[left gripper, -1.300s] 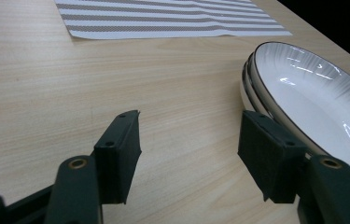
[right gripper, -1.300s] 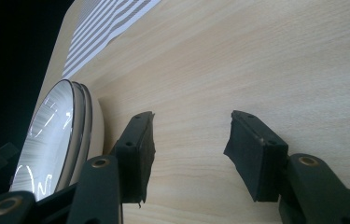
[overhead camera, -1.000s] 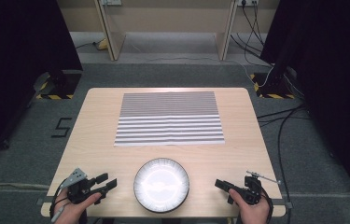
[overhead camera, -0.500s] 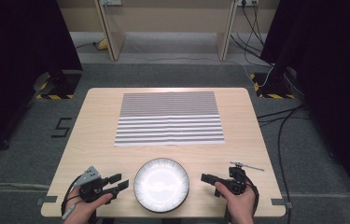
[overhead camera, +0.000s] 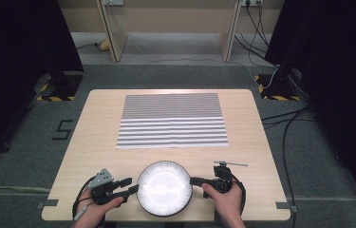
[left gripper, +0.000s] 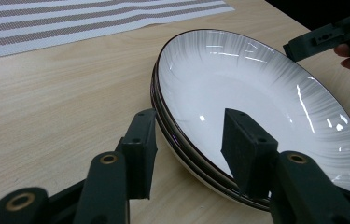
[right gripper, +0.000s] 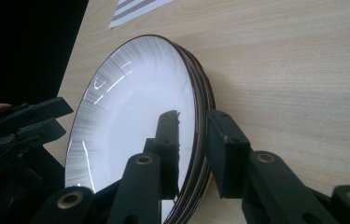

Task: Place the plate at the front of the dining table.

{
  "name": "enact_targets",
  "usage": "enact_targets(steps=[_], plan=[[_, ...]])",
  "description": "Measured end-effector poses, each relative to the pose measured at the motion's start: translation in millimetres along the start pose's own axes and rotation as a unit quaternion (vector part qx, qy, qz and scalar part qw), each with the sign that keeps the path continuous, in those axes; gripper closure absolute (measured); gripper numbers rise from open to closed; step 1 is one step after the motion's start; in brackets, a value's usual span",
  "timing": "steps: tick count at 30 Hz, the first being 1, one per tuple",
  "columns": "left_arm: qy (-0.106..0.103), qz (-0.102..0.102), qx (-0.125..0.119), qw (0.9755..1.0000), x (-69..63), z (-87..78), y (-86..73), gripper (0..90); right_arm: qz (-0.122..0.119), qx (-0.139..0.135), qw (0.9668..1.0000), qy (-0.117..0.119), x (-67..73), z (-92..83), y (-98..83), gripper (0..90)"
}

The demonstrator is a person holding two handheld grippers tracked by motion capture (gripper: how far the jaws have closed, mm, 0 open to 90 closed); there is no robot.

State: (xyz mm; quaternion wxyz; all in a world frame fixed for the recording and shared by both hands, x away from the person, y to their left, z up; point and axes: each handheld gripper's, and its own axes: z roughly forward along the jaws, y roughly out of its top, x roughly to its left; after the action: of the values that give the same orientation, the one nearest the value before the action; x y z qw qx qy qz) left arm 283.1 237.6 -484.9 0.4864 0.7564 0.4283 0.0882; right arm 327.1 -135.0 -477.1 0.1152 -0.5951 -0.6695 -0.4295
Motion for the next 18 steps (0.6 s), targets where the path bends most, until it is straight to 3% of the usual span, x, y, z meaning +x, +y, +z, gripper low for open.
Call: enact_targets(steps=[5,6,11,18], plan=[[-0.002,-0.002,0.005,1.0,0.4,1.4,-0.3,55.5,-0.004,0.008,0.9999,-0.011,3.4,2.1,3.0,83.0],[-0.003,-0.002,0.005,1.0,0.4,1.5,-0.2,55.8,-0.009,0.015,0.9996,-0.023,4.4,3.7,4.3,86.9],[-0.003,-0.004,0.007,1.0,0.5,2.5,-0.9,57.2,-0.006,0.025,0.9992,-0.03,5.9,5.5,5.2,87.6],[-0.006,-0.005,0.006,1.0,0.4,2.6,-1.0,58.7,0.016,0.037,0.9991,-0.017,1.9,6.2,7.5,87.8]])
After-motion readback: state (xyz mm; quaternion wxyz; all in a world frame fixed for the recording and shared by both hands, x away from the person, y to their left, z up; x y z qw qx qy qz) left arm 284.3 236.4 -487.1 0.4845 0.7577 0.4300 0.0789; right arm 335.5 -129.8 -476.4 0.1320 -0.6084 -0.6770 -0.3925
